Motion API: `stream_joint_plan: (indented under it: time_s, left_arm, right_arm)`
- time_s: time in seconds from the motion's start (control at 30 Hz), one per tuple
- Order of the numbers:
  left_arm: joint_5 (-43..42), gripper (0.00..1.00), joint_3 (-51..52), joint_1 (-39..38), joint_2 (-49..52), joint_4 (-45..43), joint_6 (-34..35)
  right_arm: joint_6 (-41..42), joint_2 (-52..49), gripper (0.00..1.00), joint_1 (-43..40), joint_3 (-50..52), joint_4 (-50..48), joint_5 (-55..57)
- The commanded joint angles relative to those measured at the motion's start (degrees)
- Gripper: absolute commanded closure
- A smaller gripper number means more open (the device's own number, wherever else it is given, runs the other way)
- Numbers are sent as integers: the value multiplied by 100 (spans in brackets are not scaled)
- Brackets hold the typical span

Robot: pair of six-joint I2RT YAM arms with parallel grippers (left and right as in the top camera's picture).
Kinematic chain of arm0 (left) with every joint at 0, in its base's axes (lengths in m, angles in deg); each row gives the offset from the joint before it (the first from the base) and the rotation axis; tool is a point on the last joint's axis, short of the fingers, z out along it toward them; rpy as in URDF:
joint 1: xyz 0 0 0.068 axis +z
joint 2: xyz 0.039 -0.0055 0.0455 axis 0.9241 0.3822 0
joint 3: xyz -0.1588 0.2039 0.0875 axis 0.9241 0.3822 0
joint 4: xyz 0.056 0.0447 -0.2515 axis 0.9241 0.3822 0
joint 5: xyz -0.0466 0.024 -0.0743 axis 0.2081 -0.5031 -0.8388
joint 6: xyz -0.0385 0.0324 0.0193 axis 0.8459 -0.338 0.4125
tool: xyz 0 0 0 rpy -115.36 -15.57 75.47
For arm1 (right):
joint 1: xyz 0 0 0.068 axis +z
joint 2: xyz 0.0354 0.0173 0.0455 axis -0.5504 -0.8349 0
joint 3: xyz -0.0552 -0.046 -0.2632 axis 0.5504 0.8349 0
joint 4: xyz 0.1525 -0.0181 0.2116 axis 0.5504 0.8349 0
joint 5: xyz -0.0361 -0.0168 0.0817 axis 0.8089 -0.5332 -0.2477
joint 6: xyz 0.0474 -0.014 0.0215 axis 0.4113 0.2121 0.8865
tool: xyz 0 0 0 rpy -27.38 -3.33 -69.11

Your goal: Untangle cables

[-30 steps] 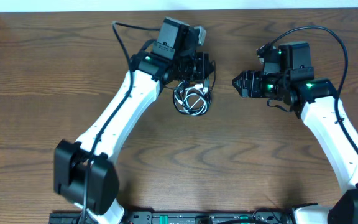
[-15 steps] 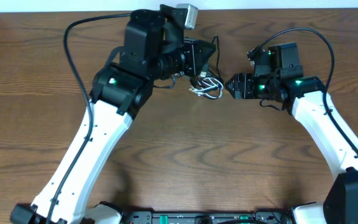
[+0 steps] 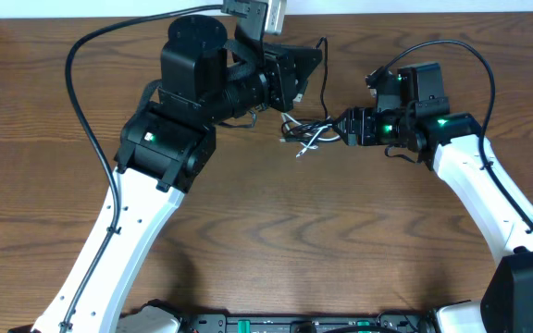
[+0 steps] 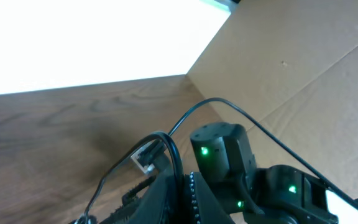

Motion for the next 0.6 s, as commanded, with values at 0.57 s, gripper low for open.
stream_joint_plan:
  time_s: [0.57]
  left_arm:
    - [1563,92,4,-2,271,1451,651]
  right_arm:
    - [542,-17,32,26,26,118,254]
